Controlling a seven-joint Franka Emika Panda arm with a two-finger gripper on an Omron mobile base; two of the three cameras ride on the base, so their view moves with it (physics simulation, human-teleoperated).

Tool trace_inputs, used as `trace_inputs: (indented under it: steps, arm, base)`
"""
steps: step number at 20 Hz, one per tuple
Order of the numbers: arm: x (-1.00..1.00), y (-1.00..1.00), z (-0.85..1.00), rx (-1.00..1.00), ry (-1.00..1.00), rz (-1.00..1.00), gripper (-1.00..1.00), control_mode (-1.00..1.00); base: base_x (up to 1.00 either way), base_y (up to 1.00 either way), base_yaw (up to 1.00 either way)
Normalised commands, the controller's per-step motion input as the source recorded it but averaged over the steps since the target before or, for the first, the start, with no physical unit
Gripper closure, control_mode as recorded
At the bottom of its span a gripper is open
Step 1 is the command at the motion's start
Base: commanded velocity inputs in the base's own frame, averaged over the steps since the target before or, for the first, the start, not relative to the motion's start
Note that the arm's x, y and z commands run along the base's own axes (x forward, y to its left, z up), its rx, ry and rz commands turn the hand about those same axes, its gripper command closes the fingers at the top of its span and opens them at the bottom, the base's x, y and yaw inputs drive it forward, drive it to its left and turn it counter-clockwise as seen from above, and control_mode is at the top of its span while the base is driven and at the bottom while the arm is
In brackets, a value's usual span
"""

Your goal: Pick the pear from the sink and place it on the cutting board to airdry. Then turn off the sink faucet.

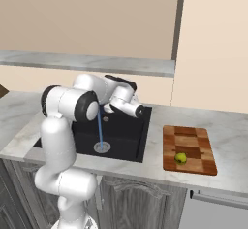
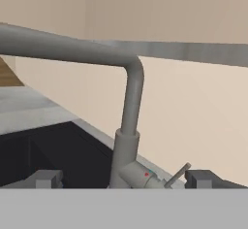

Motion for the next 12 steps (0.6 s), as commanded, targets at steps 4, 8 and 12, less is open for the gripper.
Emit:
trace_inputs:
  steps: [4,8,12]
  arm:
    - [0.26,0.0,-0.15,0.0,0.0,0.01,-1.0,-1.0]
    - [0.26,0.0,-0.16,0.0,0.0,0.0,-1.0,-1.0]
    - [0.33,0.0,-0.19,0.0,0.0,0.0,-1.0,-1.0]
  base:
    - [0.0,0.0,0.0]
    - [0.0,0.0,0.0]
    - [0.0,0.0,0.0]
